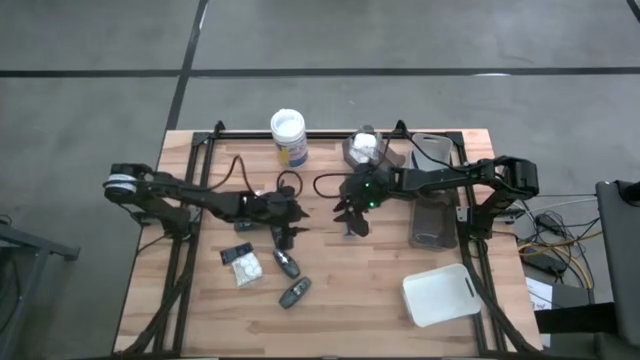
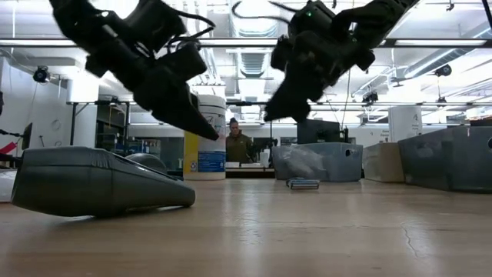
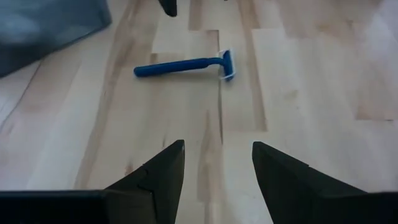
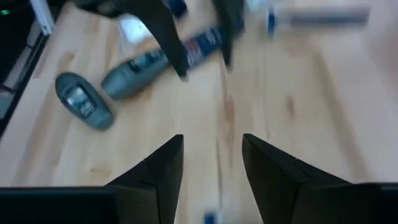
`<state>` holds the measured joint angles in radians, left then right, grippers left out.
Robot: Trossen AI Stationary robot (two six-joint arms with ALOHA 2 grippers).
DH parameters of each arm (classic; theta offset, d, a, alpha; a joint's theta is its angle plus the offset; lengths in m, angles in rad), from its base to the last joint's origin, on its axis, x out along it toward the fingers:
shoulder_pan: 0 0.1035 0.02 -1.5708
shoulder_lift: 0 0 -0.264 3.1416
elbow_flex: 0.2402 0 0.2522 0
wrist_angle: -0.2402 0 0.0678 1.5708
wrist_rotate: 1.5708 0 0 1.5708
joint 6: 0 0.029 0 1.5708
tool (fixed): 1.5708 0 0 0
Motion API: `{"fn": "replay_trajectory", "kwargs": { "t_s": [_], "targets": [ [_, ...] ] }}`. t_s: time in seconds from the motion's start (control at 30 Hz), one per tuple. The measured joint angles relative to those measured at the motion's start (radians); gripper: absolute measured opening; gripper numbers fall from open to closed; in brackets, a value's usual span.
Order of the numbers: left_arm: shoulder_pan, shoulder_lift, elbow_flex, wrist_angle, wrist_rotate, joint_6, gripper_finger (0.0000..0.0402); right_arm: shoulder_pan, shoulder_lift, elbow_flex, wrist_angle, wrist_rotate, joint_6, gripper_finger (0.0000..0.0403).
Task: Pick & Place Travel size toiletries
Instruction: Put the right blue razor into the gray bin
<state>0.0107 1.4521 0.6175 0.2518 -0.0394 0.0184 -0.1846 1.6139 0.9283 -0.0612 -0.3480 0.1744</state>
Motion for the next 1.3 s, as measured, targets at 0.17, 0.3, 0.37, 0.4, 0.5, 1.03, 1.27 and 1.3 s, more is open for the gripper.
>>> {"fn": "replay_trajectory", "kwargs": {
  "t_s": [0.17, 0.3, 0.37, 0.4, 0.5, 1.03, 1.27, 1.3],
  "targets": [
    [-0.001, 0.000, -0.058, 0.096, 0.012, 0.000, 0.0194, -0.009, -0.003, 0.001, -0.160, 0.063, 0.182, 0.0160],
    [-0.001, -0.022, -0.082, 0.098, 0.027, 0.035, 0.0194, -0.004, 0.015, 0.001, -0.186, 0.167, 0.291, 0.0149],
    [-0.001, -0.053, -0.102, 0.103, 0.044, 0.069, 0.0194, -0.003, 0.025, 0.001, -0.184, 0.172, 0.309, 0.0142],
    [-0.001, -0.074, -0.118, 0.112, 0.052, 0.079, 0.0193, -0.003, 0.026, 0.001, -0.189, 0.173, 0.318, 0.0139],
    [-0.002, -0.155, -0.179, 0.179, 0.061, 0.086, 0.0193, -0.003, 0.026, 0.001, -0.191, 0.175, 0.330, 0.0129],
    [-0.002, -0.457, -0.388, 0.324, 0.061, 0.025, 0.0193, 0.019, 0.125, 0.009, -0.182, 0.234, 0.461, 0.0156],
    [-0.002, -0.458, -0.394, 0.309, 0.061, 0.026, 0.0193, 0.021, 0.203, 0.084, -0.188, 0.240, 0.481, 0.0179],
    [-0.002, -0.457, -0.394, 0.304, 0.061, 0.026, 0.0193, 0.022, 0.219, 0.099, -0.207, 0.242, 0.477, 0.0180]
  ]
}}
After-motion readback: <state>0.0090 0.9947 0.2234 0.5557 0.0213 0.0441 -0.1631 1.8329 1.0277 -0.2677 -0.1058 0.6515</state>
